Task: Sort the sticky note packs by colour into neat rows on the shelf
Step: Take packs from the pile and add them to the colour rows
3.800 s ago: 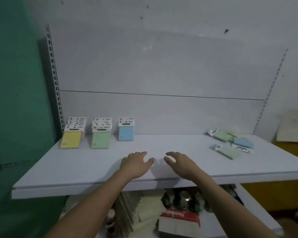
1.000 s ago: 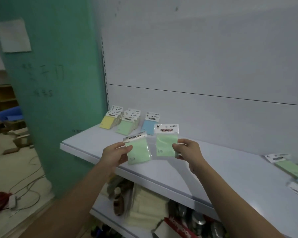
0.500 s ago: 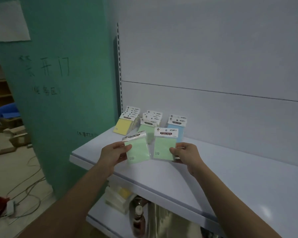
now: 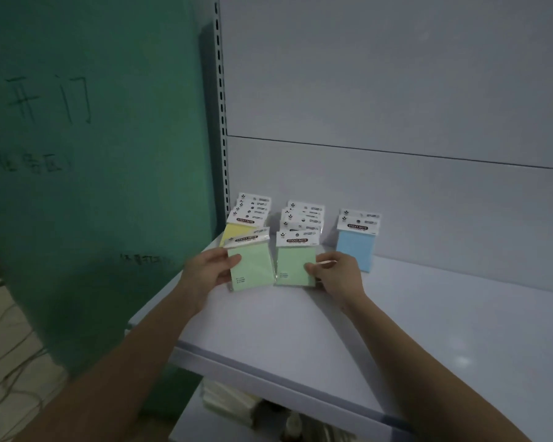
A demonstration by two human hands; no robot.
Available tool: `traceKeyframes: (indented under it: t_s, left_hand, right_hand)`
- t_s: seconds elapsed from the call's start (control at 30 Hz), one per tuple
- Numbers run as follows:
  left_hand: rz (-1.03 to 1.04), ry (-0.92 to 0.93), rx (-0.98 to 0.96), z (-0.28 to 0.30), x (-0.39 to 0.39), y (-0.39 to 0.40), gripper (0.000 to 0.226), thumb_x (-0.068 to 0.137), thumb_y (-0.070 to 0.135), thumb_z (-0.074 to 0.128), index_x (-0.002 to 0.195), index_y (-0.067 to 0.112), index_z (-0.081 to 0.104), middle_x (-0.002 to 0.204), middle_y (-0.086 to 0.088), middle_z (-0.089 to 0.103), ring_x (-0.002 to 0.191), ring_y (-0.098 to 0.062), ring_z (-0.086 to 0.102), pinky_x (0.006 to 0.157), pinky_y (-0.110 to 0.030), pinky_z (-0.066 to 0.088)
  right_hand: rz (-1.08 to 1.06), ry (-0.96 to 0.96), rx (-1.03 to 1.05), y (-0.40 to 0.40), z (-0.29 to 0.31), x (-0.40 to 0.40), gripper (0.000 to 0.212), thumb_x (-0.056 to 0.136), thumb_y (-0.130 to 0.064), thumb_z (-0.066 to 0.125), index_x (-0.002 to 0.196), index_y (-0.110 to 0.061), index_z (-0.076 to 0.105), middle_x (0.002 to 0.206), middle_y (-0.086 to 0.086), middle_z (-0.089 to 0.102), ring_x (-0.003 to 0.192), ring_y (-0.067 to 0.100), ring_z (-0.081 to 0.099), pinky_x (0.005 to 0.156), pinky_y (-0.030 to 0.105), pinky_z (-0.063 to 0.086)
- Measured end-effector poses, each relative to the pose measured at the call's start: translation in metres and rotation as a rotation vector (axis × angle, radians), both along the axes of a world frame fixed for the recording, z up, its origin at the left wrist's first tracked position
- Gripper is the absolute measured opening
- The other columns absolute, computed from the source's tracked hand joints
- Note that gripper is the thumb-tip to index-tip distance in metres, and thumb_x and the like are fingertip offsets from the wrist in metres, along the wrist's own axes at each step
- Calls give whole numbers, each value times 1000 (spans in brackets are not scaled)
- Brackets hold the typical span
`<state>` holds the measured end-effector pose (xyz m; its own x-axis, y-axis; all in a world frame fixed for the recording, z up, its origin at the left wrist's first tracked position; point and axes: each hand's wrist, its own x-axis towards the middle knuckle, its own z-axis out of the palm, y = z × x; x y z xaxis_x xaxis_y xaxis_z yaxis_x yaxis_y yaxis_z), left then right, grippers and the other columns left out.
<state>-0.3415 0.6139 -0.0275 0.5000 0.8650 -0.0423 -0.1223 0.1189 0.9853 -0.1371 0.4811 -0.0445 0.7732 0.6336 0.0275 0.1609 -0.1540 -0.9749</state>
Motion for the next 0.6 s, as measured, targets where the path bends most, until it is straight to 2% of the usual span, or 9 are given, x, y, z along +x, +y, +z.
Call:
traceKeyframes:
  t_s: [0.07,0.27,0.43,0.6]
  left_hand:
    - [-33,-15,4,-1,-3,7,18,83,-1,68,100,4,68,99,-12,73,77,-20,72,67,-27,60]
    - [-137,-15,72,-6,-11,16,14,79,-3,72,87,8,69,95,-9,68,76,-20,72,66,-29,60]
    - [-190,0,162,-10,-14,20,15,78,0,74,87,11,69,96,-12,67,78,-24,70,73,-39,60]
    - [-211,-36,148,-14,-15,26,18,77,0,75,94,6,70,95,-12,67,79,-25,69,68,-34,60]
  right_hand:
    - [-64,-117,-50,5,4,-7,26,72,-20,82,86,-12,62,80,6,68,65,19,64,65,31,53]
    - [-255,-325,-136,17,-2,-32,27,75,-27,78,87,-14,58,78,-4,59,76,18,56,67,29,40]
    - [-316,-402,-145,20,-7,-46,21,81,-28,72,88,-17,55,77,-3,60,76,21,57,66,29,39]
    - [-316,-538,-193,22,-9,-54,14,91,-29,57,90,-16,55,85,3,63,80,25,58,68,32,39]
